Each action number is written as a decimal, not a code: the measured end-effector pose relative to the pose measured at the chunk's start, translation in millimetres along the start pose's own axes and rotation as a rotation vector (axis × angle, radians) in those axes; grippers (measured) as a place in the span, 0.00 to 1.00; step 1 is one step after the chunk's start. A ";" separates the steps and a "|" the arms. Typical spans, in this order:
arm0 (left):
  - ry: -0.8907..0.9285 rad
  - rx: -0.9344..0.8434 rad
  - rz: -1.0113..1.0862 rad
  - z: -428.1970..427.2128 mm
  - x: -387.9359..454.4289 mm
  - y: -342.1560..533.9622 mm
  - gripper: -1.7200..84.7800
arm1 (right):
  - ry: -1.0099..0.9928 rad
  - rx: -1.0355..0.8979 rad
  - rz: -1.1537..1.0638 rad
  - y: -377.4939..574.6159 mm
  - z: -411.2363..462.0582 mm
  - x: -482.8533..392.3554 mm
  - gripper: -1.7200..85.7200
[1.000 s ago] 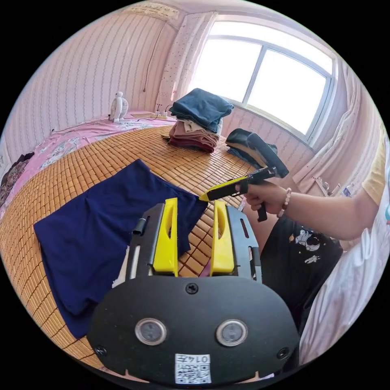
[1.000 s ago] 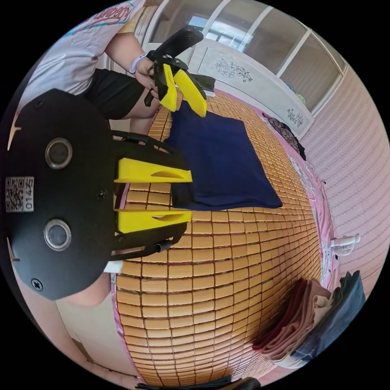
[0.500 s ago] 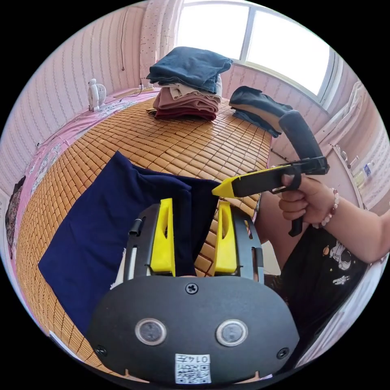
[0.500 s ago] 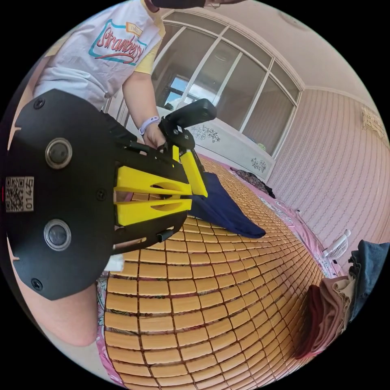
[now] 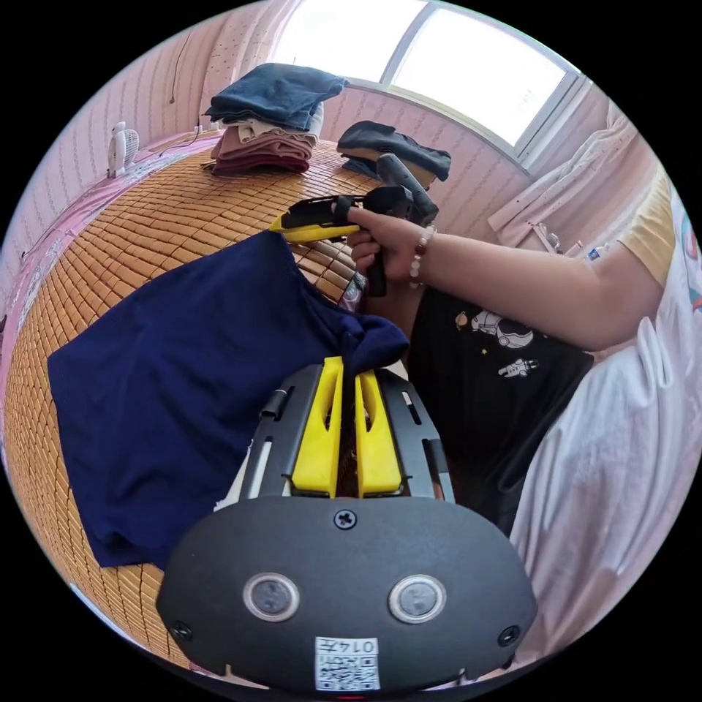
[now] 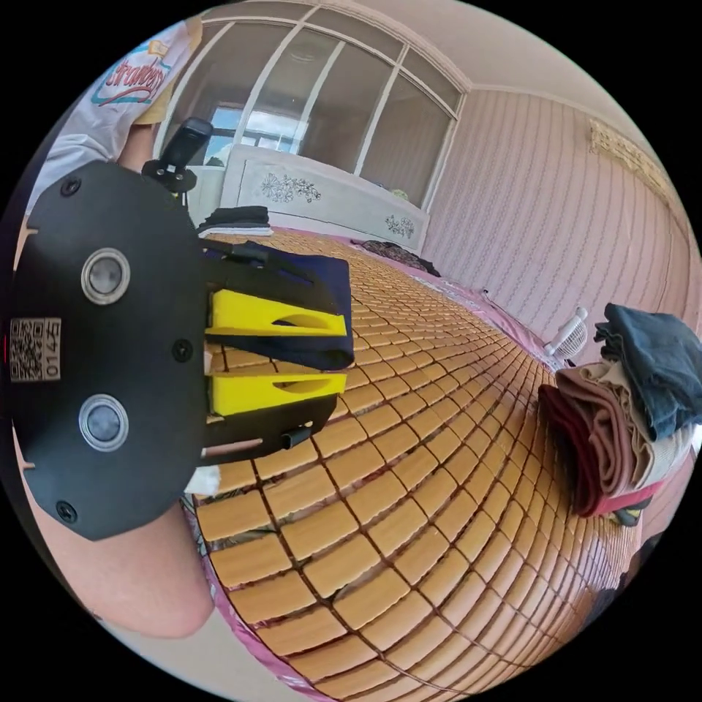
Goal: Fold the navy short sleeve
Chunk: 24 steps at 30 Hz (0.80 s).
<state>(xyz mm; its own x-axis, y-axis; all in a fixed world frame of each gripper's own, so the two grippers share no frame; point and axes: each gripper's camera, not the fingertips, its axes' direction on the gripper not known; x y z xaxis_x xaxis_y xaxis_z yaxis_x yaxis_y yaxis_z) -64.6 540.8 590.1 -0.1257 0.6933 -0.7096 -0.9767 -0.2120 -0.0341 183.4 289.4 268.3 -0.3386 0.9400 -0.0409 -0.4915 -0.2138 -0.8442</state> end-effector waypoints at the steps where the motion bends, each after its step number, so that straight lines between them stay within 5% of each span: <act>1: 0.001 0.005 -0.004 -1.6 0.1 2.7 0.02 | 0.010 0.011 0.031 2.0 -0.7 4.4 0.07; 14: -0.005 0.395 -0.083 -75.8 -6.5 44.5 0.03 | -0.063 0.244 -0.184 -11.1 -79.4 -79.9 0.03; 24: -0.332 0.383 -0.595 -104.6 -92.2 146.1 0.09 | 0.100 -0.061 -0.456 -53.0 103.3 -225.9 0.08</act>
<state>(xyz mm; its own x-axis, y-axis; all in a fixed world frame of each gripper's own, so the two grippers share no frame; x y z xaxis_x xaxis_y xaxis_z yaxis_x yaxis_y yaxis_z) -177.5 373.9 577.0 0.4519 0.7983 -0.3980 -0.8804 0.4709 -0.0550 203.1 61.0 377.5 -0.0191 0.9560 0.2928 -0.5230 0.2400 -0.8179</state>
